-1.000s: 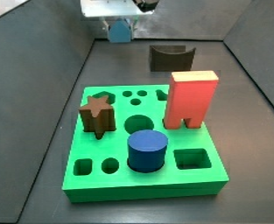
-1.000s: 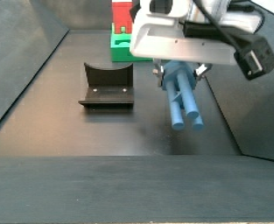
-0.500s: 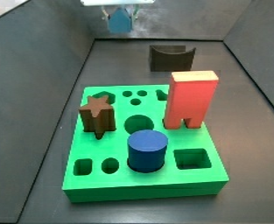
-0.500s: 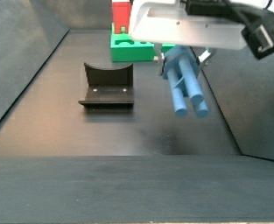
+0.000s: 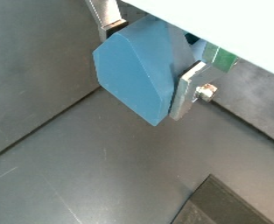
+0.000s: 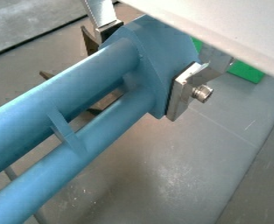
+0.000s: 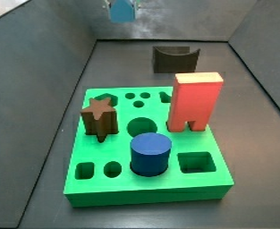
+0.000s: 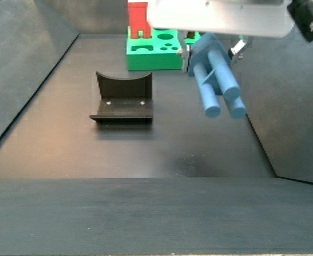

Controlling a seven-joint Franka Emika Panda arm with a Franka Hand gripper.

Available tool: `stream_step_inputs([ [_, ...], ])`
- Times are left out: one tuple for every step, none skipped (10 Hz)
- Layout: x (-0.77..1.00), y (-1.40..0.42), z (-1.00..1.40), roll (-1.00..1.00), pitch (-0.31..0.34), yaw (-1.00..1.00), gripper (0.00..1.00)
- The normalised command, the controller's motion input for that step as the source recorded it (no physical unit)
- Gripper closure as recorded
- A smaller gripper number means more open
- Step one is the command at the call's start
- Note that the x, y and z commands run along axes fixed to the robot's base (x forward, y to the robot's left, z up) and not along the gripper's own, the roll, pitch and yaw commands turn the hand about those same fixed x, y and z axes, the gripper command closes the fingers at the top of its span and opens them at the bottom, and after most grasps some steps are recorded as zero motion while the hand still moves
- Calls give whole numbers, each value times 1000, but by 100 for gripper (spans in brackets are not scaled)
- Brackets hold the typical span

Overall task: Pick up the 3 prong object. Move up. Rotate the 3 prong object. Place the 3 prong object on the fixture. Regrasp the 3 prong object. Move to above the board. Insert the 3 prong object.
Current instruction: Place the 3 prong object on the fixture.

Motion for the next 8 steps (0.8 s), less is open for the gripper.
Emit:
stream_step_inputs([
  [-39, -2, 805, -226, -12, -38, 100],
  [-35, 1, 698, -237, -12, -46, 100],
  [-29, 0, 589, -223, -6, -43, 100],
  [-22, -2, 505, -206, -1, -37, 100],
  [-17, -2, 414, -189, 6, -35, 100],
  [-14, -6, 314, -188, 9, -33, 100],
  [-17, -4, 209, -189, 5, -36, 100],
  [1000, -95, -236, 111, 56, 351, 100],
])
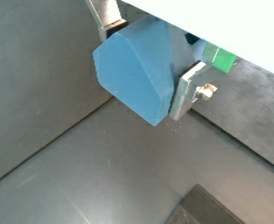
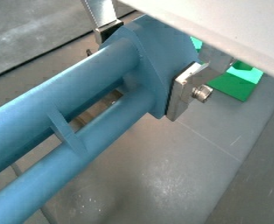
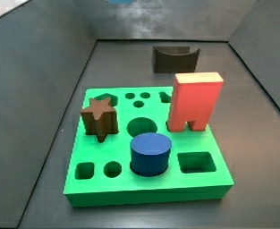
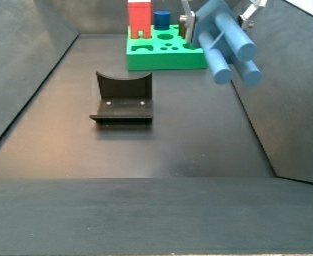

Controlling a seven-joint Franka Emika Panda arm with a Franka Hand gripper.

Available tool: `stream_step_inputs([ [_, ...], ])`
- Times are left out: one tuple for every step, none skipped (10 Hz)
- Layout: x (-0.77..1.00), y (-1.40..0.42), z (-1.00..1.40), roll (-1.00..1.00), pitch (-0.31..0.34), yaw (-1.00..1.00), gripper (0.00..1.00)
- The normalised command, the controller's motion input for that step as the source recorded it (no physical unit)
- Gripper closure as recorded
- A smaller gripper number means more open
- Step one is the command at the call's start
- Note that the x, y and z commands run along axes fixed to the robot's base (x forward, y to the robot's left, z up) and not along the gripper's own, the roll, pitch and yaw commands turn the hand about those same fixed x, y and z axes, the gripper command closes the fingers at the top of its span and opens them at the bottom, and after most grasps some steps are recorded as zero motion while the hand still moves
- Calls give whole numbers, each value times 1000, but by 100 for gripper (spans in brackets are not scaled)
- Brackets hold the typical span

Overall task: Pick up the 3 prong object. Move up. Rotate the 3 prong object. Place the 3 prong object on the fixture. Regrasp the 3 prong object. Move to above the board. Insert the 3 prong object.
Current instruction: Place the 3 prong object on the fixture.

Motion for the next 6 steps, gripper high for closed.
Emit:
stream_step_inputs([
  [1000, -88, -273, 122, 62, 335, 100],
  [1000, -71, -255, 146, 61, 262, 100],
  [1000, -64, -220, 165, 77, 187, 100],
  [1000, -56, -193, 178, 85, 116, 100],
  [1000, -48, -176, 172, 82, 83, 100],
  [1000, -42, -159, 154, 75, 64, 100],
])
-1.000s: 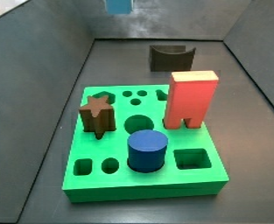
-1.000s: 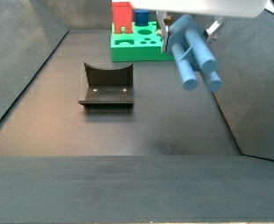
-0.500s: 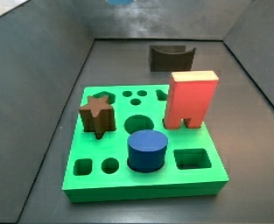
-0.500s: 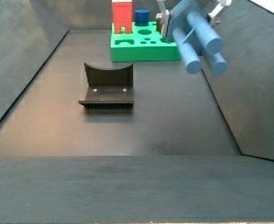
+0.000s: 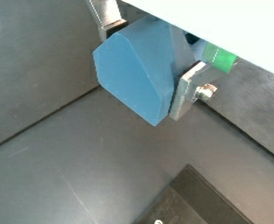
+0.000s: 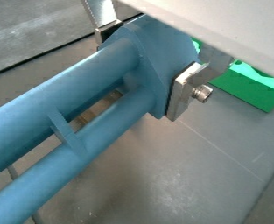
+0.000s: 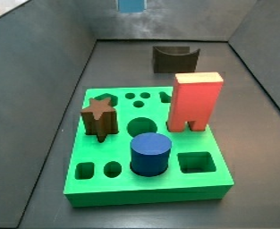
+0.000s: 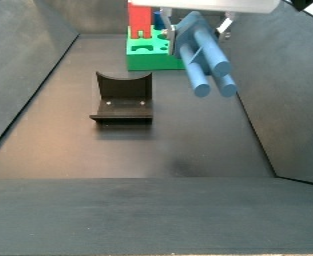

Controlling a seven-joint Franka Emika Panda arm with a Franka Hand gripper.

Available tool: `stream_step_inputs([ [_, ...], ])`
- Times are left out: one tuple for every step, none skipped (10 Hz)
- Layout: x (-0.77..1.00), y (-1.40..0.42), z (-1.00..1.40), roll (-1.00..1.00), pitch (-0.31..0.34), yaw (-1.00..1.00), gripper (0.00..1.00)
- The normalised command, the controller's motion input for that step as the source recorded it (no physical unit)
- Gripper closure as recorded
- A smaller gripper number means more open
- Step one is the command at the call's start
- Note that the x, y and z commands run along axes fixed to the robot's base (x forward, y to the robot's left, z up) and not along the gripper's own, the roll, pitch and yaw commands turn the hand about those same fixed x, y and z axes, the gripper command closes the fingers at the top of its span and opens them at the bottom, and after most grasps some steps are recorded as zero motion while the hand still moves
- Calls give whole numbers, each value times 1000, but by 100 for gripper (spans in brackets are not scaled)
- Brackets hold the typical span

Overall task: Pick up the 3 prong object. Move up. Rotate the 3 prong object. Place the 3 prong object on the fixture. Regrasp the 3 prong object. Move to above the board. Insert the 3 prong object.
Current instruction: Place the 3 prong object on the fixture.

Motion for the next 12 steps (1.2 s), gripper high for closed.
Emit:
stream_step_inputs([
  [1000, -36, -140, 138, 66, 50, 100],
  [1000, -34, -133, 133, 63, 46, 100],
  [1000, -27, -119, 140, 63, 43, 100],
  [1000, -25, -109, 149, 66, 43, 100],
  [1000, -24, -97, 159, 69, 48, 100],
  [1000, -21, -91, 158, 74, 47, 100],
  [1000, -17, -82, 159, 80, 47, 100],
  [1000, -17, -78, 161, 84, 47, 100],
  [1000, -928, 380, -1000, 71, -64, 100],
  [1000, -946, 394, -1000, 73, -64, 100],
  [1000, -826, 360, -1000, 85, -73, 100],
  [1000, -561, 234, -1000, 89, -79, 100],
])
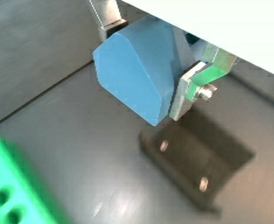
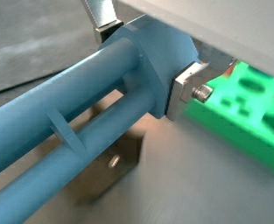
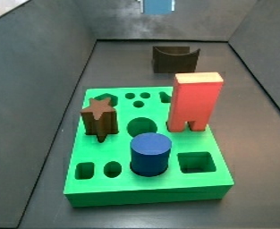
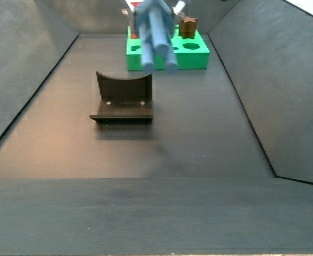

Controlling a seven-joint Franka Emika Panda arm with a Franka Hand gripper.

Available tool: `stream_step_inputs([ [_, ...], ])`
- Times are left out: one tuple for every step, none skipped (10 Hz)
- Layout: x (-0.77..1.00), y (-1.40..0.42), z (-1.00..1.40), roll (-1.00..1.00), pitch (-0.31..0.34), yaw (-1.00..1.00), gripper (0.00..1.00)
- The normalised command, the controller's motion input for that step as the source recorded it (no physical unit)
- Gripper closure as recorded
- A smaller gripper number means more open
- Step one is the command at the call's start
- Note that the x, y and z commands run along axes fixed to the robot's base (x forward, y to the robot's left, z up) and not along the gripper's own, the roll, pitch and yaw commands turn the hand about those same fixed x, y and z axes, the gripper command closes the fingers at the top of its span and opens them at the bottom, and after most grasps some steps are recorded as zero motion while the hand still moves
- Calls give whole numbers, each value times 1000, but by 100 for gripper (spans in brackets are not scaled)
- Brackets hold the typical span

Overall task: Pick up the 3 prong object. Move up. Rotate the 3 prong object. Place the 3 prong object on the fixture. Regrasp the 3 prong object. Move to above the board. Insert the 3 prong object.
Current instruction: Place the 3 prong object on the fixture.

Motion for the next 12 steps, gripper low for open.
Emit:
stream_step_inputs([
  [916, -338, 155, -1000, 93, -83, 100],
  [837, -241, 122, -1000, 97, -85, 100],
  [673, -113, 67, -1000, 104, -90, 100],
  [511, -43, 33, -1000, 109, -101, 100],
  [385, -10, 20, -1000, 114, -109, 100],
  [302, 2, 15, -1000, 116, -116, 100],
  [96, 20, 5, -1000, 124, -139, 100],
  [45, 26, 10, -1000, 112, -151, 100],
  [21, 25, 11, -1000, 83, -187, 100],
  [35, 26, 0, -974, 73, -215, 100],
  [59, 34, -7, -706, 47, -195, 100],
  [65, 38, -5, -574, 32, -181, 100],
])
